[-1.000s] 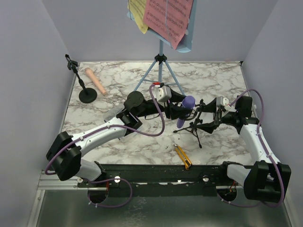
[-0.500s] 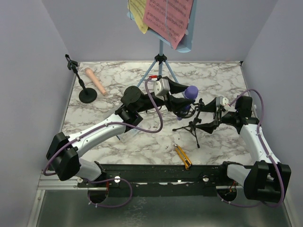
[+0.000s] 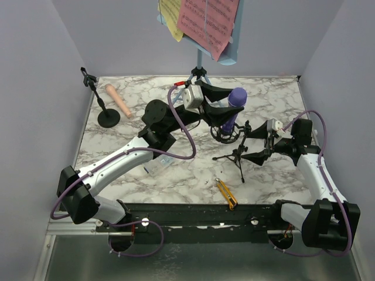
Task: Pack up the instrument practice props
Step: Remove the microphone from the microphone stand.
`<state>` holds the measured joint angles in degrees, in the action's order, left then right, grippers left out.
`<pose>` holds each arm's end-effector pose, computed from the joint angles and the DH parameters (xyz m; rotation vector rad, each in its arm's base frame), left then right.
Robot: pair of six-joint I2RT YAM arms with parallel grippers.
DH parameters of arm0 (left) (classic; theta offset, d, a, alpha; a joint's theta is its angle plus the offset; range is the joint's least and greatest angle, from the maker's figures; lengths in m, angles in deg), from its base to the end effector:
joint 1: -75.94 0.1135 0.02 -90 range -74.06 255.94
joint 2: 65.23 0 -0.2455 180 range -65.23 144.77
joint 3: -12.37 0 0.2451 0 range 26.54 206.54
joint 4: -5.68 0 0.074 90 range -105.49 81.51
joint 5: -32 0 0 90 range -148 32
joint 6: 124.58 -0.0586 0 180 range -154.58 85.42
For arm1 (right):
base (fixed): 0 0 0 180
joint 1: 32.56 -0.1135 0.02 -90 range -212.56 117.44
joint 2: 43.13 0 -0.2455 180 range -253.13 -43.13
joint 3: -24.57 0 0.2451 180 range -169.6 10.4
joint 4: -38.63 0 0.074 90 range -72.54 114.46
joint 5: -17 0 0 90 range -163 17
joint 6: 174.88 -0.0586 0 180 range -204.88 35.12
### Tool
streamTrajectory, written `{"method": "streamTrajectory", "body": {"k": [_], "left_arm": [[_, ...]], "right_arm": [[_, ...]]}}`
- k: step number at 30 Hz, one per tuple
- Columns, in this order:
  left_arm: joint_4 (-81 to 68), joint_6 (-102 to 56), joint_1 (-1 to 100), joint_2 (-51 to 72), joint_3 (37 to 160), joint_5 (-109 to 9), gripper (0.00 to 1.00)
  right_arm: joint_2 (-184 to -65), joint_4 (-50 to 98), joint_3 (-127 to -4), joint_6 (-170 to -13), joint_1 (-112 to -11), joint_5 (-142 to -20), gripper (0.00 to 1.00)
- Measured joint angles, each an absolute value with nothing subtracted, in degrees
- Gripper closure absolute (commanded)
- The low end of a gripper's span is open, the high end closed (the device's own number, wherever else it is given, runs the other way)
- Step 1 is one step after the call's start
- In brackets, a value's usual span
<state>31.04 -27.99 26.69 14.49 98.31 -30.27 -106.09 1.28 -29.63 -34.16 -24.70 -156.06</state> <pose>0.1928 -0.2656 0.4475 0.8198 0.8155 -1.1166 0.2129 0.0293 0.2364 -1.1490 1.3185 0.9476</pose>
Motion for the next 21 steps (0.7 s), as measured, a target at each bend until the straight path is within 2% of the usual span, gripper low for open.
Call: {"method": "streamTrajectory", "body": {"k": [21], "left_arm": [[33.6, -25.5, 26.7, 13.5, 100.1, -35.1, 0.95]], "right_arm": [[-106.1, 1.3, -29.6, -34.3, -24.7, -155.1, 0.09]]}}
